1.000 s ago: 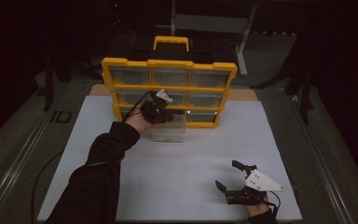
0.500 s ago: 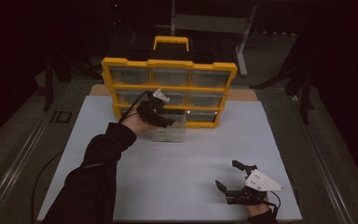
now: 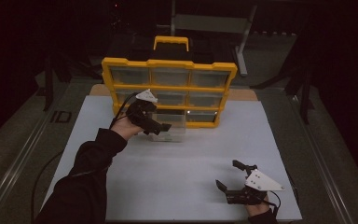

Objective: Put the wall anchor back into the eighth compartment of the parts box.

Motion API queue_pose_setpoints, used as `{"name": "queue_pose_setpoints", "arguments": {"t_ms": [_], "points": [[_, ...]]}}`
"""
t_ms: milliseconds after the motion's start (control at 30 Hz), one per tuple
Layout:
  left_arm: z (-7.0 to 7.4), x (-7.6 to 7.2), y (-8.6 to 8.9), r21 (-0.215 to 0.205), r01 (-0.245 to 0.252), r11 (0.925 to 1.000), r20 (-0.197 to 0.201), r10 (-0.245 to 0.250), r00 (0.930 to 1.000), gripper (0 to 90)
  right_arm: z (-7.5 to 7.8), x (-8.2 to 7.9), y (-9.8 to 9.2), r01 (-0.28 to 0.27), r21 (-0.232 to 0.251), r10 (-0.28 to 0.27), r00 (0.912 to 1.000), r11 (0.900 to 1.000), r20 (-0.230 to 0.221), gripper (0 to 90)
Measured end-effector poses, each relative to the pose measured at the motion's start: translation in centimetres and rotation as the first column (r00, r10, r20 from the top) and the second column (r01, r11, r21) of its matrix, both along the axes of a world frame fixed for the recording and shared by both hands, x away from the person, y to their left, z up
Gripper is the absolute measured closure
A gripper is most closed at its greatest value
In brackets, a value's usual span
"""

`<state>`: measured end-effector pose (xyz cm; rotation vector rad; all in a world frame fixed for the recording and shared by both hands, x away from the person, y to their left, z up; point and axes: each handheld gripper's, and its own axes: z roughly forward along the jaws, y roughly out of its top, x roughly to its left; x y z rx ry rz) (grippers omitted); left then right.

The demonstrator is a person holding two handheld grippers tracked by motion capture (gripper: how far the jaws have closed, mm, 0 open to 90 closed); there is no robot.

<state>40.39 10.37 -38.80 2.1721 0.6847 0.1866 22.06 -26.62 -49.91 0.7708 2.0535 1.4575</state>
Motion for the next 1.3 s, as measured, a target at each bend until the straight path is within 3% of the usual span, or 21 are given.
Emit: {"name": "queue_pose_setpoints", "arguments": {"t_ms": [167,233,300,400,467,733,900,1300], "points": [[-0.2,-1.0,1.0,-0.025,0.006,0.9997,0.021,-0.005,0.9998,0.0,0.0,0.1,-0.1,0.008,0.006,-0.008,1.0000,1.000,-0.002,8.4],[-0.3,-1.4,1.2,-0.025,0.011,0.9996,0.013,-0.011,0.9999,0.0,0.0,0.1,-0.2,0.009,0.008,-0.009,1.0000,1.000,-0.002,8.4],[-0.4,-1.8,1.4,0.000,0.011,0.9999,0.031,-0.011,0.9995,0.0,0.0,0.1,-0.2,0.009,0.006,-0.009,1.0000,1.000,-0.003,8.4],[-0.5,-2.3,1.9,-0.025,0.001,0.9997,0.031,0.000,0.9995,0.0,0.0,0.1,-0.1,0.011,0.003,-0.011,0.9999,1.000,-0.002,8.4],[-0.5,-2.7,2.2,-0.010,-0.017,0.9998,0.061,0.018,0.9980,0.0,0.0,0.1,-0.2,0.010,0.004,-0.010,1.0000,1.000,-0.001,8.4],[-0.9,-4.5,4.2,-0.011,-0.023,0.9997,0.053,0.024,0.9983,0.0,0.0,0.1,-0.1,0.012,0.004,-0.012,0.9999,1.000,0.000,8.4],[-1.6,-5.8,5.4,-0.033,-0.022,0.9992,0.044,0.024,0.9987,0.0,0.0,0.0,-0.1,0.012,0.002,-0.012,0.9999,1.000,0.002,8.4],[-3.7,-8.8,6.7,-0.051,-0.026,0.9983,0.046,0.029,0.9985,0.0,0.1,0.0,-0.1,0.011,0.005,-0.011,0.9999,1.000,0.003,8.4]]}}
